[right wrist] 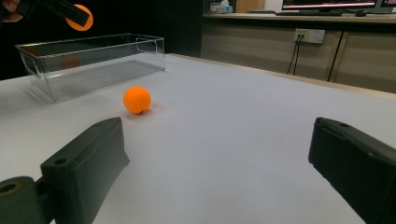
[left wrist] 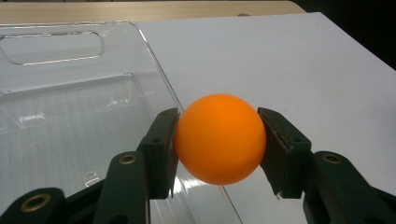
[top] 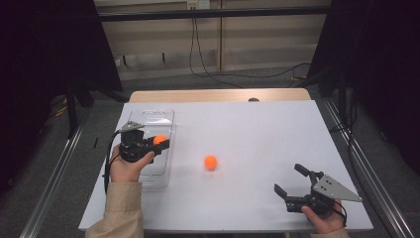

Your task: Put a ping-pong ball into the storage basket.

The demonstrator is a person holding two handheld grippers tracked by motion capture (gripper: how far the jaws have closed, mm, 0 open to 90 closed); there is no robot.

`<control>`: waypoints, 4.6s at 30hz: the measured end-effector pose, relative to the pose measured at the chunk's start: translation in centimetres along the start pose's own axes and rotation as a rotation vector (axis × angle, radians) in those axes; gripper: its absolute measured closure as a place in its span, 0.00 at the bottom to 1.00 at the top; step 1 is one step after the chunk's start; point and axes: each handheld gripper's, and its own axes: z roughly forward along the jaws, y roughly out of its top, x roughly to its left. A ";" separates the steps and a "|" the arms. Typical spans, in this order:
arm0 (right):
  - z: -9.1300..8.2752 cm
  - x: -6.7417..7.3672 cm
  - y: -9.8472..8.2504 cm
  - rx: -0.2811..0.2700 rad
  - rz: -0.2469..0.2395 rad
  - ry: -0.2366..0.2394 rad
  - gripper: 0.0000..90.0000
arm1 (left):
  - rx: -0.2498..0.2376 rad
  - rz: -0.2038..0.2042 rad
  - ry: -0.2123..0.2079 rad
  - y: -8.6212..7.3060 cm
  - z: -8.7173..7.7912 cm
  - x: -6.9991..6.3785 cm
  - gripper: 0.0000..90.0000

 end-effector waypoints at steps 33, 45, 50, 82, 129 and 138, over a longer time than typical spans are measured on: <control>0.0 0.0 0.0 0.001 -0.001 0.001 0.04 | -0.015 0.001 0.056 -0.6 -0.1 1.4 0.56; 0.0 0.0 0.0 0.001 -0.001 0.001 0.04 | -0.013 -0.017 0.070 -1.0 0.1 2.0 0.56; 0.0 0.0 0.0 0.001 -0.001 0.002 0.04 | -0.015 -0.013 0.079 -1.0 0.1 2.1 0.56; 0.0 0.0 0.0 -0.004 -0.001 0.000 0.04 | 0.001 -0.015 0.115 -1.5 0.4 2.8 0.56; -0.1 -0.1 0.0 -0.005 -0.006 -0.001 0.04 | 0.041 -0.025 0.178 -2.3 1.0 3.8 0.56; -0.1 -0.1 0.1 -0.005 -0.006 0.000 0.04 | 0.045 -0.021 0.185 -2.4 1.1 3.9 0.56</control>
